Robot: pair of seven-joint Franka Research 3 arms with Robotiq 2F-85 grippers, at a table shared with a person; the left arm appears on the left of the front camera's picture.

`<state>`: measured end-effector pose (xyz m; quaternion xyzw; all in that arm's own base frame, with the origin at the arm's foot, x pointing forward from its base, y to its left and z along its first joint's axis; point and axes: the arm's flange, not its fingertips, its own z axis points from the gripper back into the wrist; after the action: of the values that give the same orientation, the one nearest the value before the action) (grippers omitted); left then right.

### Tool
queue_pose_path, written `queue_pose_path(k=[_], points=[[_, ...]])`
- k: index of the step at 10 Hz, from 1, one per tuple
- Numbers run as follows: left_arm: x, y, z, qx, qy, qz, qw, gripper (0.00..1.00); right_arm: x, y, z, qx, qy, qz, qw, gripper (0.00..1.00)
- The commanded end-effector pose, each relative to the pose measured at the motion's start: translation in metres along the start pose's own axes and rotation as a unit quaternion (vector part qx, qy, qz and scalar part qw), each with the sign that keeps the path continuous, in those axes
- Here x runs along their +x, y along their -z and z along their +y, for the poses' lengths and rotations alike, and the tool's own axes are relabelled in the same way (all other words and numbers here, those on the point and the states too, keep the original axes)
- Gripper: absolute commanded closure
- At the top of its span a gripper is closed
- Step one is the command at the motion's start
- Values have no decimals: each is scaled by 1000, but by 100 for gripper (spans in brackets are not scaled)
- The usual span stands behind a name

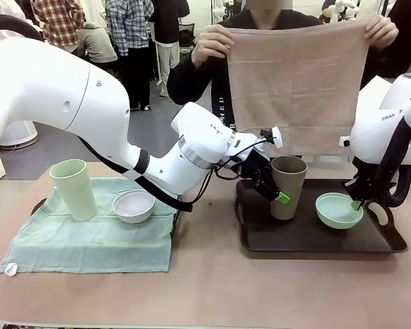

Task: Set up a tray with a mat and arrange the tableware.
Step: Pick up the Picnic Bowl and Reusable plastic cup from the Handle tray in front of the human's position and hold them in the air.

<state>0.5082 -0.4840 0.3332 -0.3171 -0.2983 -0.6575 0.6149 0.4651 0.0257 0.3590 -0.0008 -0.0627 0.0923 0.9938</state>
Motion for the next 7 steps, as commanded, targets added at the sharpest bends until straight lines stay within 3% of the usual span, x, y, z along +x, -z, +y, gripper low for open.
queue_pose_path(k=[1,2,7], points=[[-5,-15,-12,9,13,-11,1000,100,0,-6,4,-26,-3,-8,1000,100],[-2,-27,-16,1,-9,-9,1000,78,-2,-22,7,-43,-1,-12,999,99],[51,-131,-46,24,-23,-25,999,78,-46,-140,24,-7,-31,-70,997,99]])
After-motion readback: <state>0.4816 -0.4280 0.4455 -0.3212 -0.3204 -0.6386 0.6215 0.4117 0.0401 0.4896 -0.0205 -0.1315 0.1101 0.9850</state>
